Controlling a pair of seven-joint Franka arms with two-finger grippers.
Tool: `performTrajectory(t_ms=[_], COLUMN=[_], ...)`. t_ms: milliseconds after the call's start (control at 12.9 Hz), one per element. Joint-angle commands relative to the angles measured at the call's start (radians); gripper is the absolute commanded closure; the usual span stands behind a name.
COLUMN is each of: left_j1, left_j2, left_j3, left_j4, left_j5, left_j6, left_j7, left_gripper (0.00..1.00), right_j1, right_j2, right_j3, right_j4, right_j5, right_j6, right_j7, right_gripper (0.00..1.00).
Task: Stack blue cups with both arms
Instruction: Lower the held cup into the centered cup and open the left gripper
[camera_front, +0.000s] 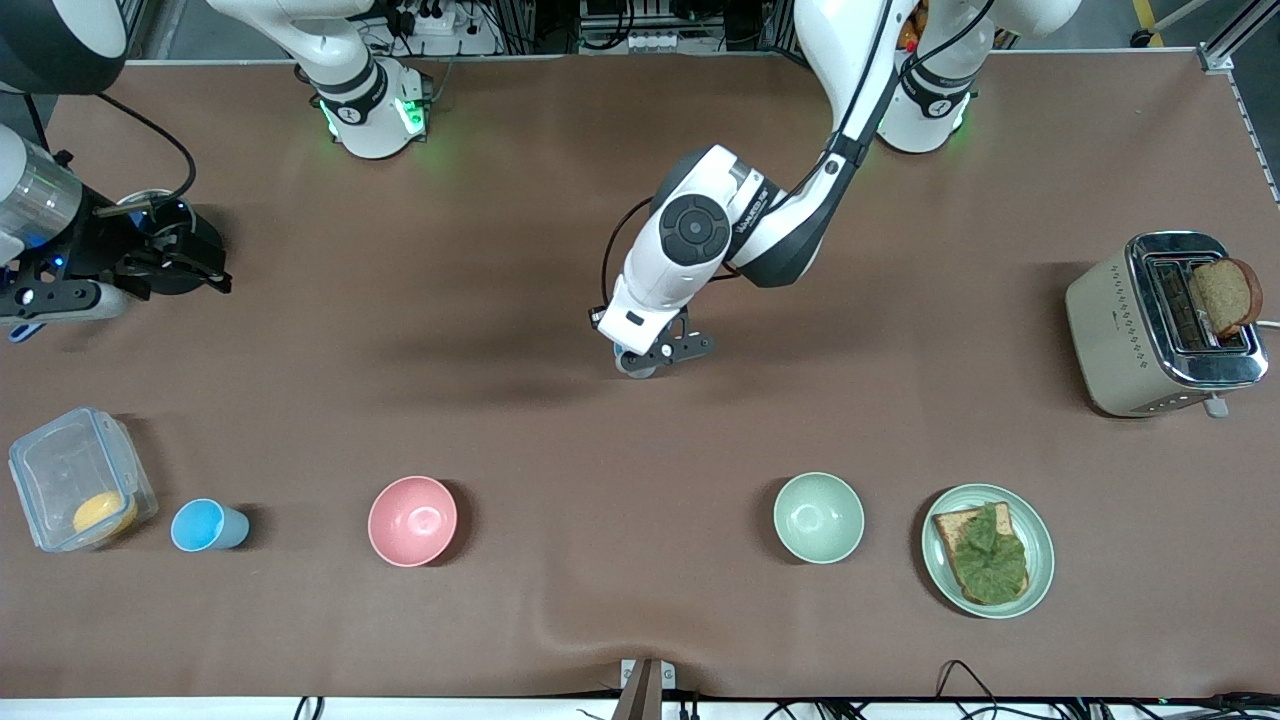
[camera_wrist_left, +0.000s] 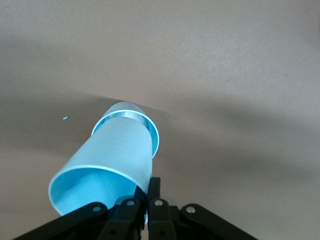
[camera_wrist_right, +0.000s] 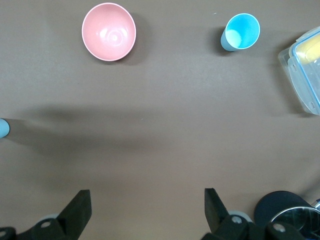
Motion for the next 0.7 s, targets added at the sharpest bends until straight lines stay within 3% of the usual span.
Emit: performTrajectory(t_ms=[0,78,466,543,621], left_j1=[-0.012,-0.012,-0.01,-0.009,-0.003], left_j2=[0.014,0.016,0.005,-0.012,-0.045], left_j3=[0.015,0.015,0.017,0.02,0.029], left_j4=[0.022,0.022,0.022,0.02,0.011], left_j5=[-0.029,-0.029,-0.026,-0.02,-0.015], left_j6=[-0.001,0.001,-0.001,-0.005,-0.008], left_j7=[-0.005,-0.007,-0.01,-0.007,-0.005], left_gripper=[0.86,0.8,0.74,0.66,0.49], right_j1=[-0.023,-0.023,-0.022,-0.022,-0.022], right_j2=[-0.005,-0.005,-0.004,0.001,0.001], right_j3=[0.014,0.014,0.014,0.014,0.014], right_j4=[0.005,0.005,0.006,0.006,0.008], right_j5=[-0.001,-0.001,-0.001,-0.001,-0.001], right_j6=[-0.012,-0.012,-0.017,-0.014,-0.015], right_j7=[-0.004,-0.006,-0.006,-0.006,-0.006], right_gripper=[0.0,0.0,0.0,0.0,0.0])
